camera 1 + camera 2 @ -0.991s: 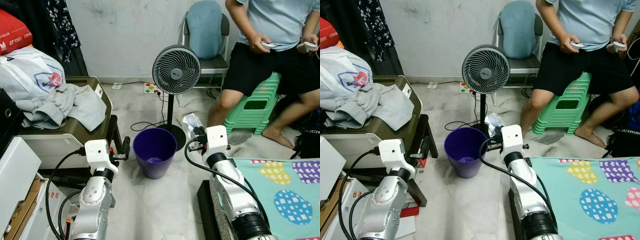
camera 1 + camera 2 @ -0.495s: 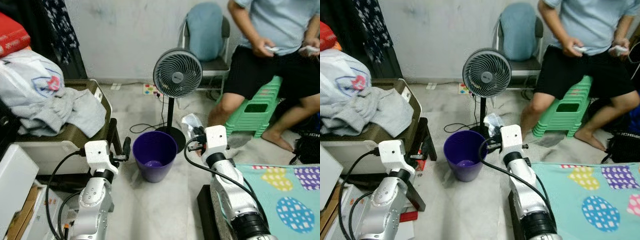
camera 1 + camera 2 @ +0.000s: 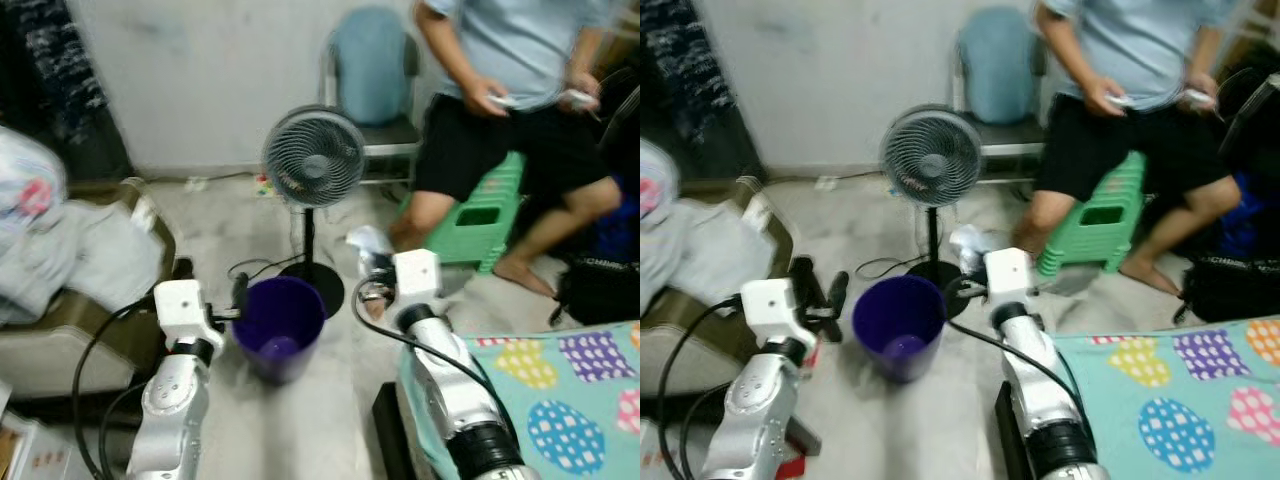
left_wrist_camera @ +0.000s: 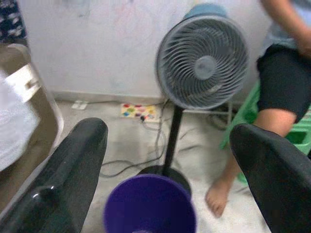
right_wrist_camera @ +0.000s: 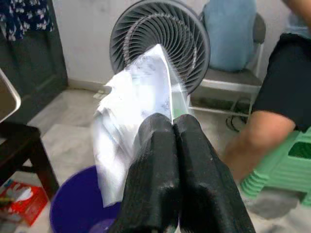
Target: Clean up the room
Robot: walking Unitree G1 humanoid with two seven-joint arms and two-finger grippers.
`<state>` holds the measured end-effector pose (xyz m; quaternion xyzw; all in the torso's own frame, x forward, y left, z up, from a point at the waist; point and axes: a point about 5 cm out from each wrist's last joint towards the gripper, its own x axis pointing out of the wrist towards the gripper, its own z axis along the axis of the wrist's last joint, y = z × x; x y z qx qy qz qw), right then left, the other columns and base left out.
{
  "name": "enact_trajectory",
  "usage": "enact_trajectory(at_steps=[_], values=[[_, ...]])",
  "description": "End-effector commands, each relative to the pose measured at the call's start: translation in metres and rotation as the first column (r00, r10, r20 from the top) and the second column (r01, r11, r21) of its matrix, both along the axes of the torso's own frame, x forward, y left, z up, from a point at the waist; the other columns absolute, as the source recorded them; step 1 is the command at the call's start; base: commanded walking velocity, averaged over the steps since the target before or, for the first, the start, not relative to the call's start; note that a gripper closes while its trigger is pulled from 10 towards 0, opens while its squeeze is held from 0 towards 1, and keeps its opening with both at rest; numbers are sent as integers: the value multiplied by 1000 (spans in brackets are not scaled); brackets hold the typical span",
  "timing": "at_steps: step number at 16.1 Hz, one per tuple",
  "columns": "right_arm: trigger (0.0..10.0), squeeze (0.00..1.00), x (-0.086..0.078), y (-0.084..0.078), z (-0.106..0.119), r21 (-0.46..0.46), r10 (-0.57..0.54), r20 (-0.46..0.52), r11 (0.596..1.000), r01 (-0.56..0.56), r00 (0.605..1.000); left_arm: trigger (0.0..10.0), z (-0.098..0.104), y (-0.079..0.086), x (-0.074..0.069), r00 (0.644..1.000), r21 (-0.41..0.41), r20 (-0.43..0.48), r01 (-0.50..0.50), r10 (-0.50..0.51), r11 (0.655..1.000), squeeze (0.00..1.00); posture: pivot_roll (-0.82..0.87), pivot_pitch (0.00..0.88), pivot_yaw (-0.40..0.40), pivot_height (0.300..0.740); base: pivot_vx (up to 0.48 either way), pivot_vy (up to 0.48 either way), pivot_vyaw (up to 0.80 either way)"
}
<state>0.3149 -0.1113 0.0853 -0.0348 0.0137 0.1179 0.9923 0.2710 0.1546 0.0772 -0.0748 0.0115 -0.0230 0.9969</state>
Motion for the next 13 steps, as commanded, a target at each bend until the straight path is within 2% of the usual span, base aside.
enact_trajectory(at_steps=[1,4,13], values=[[10000,0,0,-12,1,-1,-32,3,999,32,999,10000,0,-8,0,1000,-8,-15,18,-18,1000,0,-55,0,-23,740,0,0,0],[10000,0,0,-10,1,-9,-14,9,1000,14,1000,10000,-3,-4,1,999,9,-30,-22,22,1000,0,-53,0,-20,740,0,0,0],[10000,0,-2,-9,-1,-7,-7,6,1000,7,1000,10000,-3,-4,1,999,-4,-38,-27,27,1000,0,-54,0,-19,740,0,0,800]])
